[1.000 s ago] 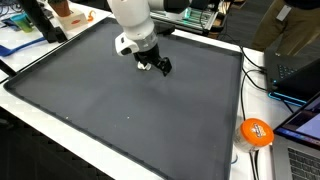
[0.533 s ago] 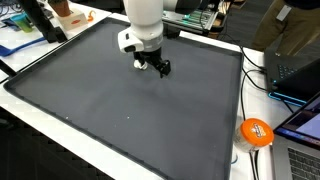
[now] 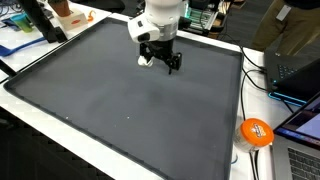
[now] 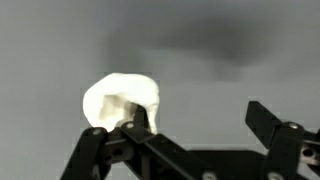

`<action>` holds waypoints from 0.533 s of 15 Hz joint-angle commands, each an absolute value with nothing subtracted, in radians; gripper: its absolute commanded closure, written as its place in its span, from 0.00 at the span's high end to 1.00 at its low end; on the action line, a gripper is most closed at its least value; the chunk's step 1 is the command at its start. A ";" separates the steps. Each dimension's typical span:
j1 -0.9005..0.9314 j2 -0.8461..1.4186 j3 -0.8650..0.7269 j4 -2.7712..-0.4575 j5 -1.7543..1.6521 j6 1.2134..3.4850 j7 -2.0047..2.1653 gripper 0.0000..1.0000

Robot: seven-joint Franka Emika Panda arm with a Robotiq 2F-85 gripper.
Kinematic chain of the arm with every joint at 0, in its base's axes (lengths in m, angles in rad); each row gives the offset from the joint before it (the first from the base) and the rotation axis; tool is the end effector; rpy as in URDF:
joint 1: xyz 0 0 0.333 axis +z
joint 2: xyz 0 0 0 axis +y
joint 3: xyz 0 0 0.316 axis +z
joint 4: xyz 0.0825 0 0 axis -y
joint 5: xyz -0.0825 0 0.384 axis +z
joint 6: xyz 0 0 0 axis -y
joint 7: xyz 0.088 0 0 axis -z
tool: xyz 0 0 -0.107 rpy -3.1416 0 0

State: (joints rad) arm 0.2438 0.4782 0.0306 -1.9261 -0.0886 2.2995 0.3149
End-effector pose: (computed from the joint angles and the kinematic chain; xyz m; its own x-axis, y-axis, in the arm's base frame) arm 0.5920 0.1640 0.2313 0.9962 0.0159 -0.0861 0.0225 -0.9969 0.0759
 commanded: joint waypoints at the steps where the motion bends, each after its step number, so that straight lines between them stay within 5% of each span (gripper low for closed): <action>1: 0.136 0.512 0.106 -1.928 0.087 2.310 0.147 1.00; 8: 0.034 0.609 0.104 -1.874 0.251 2.272 0.042 1.00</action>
State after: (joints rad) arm 0.0611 0.5635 0.1061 -1.9076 0.2200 2.2939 0.0495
